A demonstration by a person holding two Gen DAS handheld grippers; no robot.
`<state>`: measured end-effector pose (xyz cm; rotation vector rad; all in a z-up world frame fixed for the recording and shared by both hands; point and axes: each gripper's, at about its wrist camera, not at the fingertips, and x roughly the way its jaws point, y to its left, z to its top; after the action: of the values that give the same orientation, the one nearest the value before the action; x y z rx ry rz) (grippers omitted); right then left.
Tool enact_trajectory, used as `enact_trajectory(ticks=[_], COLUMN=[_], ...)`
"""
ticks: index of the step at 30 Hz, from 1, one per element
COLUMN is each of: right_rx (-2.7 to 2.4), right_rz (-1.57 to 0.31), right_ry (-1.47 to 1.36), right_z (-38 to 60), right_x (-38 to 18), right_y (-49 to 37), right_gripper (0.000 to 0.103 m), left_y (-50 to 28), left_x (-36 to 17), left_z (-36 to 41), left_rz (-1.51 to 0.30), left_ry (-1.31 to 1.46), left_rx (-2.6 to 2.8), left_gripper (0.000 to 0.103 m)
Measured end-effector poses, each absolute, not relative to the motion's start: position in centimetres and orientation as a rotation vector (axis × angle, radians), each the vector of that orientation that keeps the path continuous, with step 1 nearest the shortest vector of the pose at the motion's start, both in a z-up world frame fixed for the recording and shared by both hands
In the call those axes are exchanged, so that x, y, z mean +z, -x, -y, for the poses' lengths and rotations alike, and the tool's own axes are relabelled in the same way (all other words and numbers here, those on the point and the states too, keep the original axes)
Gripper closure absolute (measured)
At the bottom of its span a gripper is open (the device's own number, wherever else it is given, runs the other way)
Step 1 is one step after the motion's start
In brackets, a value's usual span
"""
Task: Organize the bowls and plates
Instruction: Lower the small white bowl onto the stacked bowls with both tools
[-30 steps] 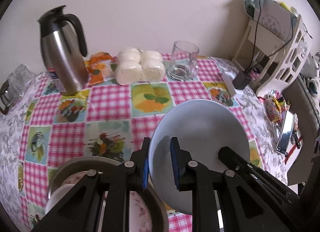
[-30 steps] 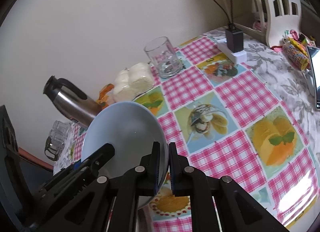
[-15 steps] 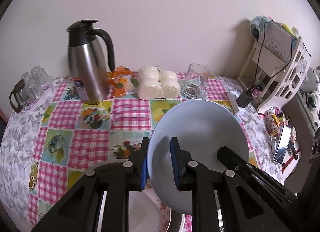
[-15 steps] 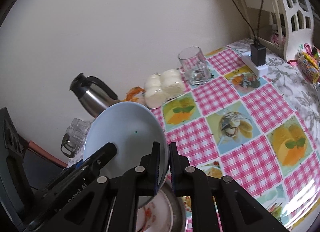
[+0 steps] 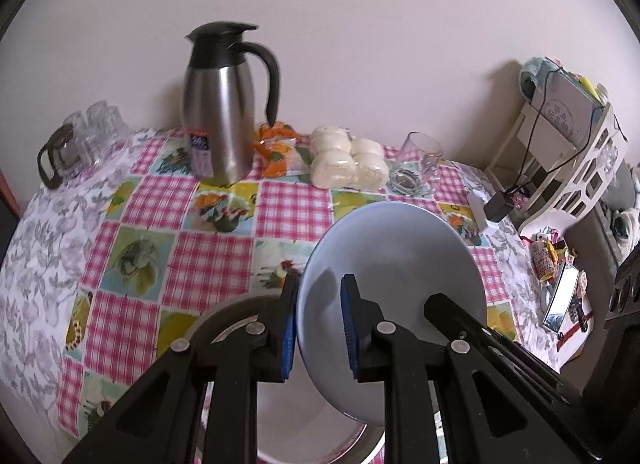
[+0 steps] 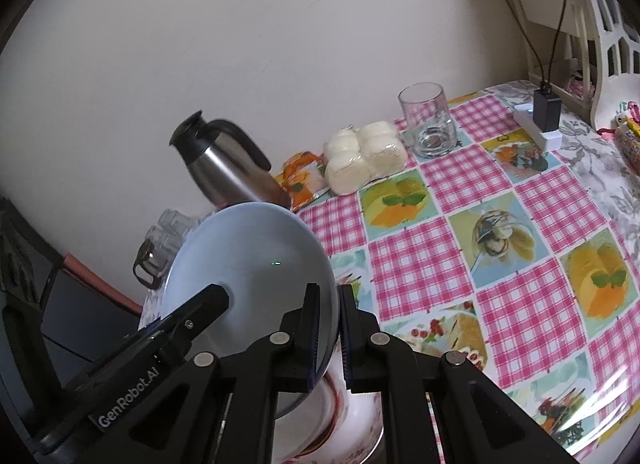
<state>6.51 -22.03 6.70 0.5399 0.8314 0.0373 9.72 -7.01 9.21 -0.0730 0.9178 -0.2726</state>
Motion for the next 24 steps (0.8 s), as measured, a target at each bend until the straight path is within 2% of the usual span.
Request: enact_trajectory(ticks=[24], right_rx=[0.075], right_rz=[-0.972], right_ry=[-0.379], right_z=[15.9], right_x=[3.7], right_y=[-5.0], right_gripper=[0.090], left_y=[-7.7], left_x=[4.9], left_z=[1.8], left_rz=[-1.051], left_ry=[0.155], left_rx=[-0.216], left_gripper=[0.083])
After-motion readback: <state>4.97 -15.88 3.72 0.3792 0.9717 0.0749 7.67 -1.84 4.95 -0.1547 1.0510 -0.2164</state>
